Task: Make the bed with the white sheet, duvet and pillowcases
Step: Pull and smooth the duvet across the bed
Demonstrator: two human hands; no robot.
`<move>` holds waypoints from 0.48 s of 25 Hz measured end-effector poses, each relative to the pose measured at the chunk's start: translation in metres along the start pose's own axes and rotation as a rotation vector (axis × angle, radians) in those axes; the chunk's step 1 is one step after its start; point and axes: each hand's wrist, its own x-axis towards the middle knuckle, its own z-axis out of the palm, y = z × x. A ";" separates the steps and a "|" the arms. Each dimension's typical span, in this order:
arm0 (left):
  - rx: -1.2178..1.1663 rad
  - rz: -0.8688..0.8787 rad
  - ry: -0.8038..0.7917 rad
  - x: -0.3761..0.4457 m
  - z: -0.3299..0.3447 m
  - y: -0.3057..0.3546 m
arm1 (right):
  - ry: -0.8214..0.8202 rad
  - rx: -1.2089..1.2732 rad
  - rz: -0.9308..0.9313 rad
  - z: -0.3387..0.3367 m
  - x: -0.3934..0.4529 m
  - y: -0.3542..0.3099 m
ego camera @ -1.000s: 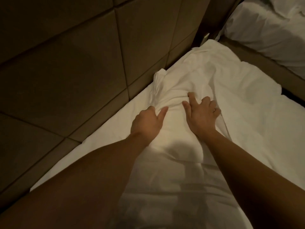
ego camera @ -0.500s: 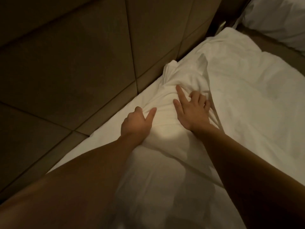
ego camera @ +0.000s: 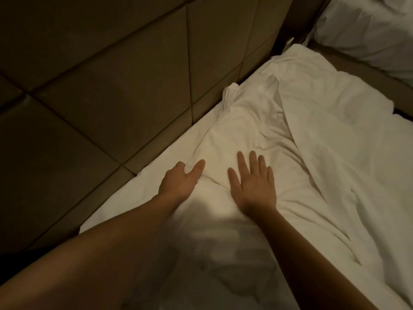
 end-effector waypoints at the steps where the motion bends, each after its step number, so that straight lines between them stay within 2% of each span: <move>1: 0.022 0.005 0.035 -0.010 0.001 -0.007 | 0.026 -0.007 0.006 0.004 -0.017 0.001; 6: 0.142 0.015 0.203 -0.052 0.012 -0.021 | 0.181 -0.030 0.051 0.030 -0.094 0.007; 10: 0.094 0.111 0.154 -0.059 0.002 -0.017 | 0.253 -0.054 0.138 0.034 -0.125 0.005; 12: 0.070 0.114 0.131 -0.054 -0.007 -0.024 | 0.224 -0.103 0.162 0.033 -0.134 0.004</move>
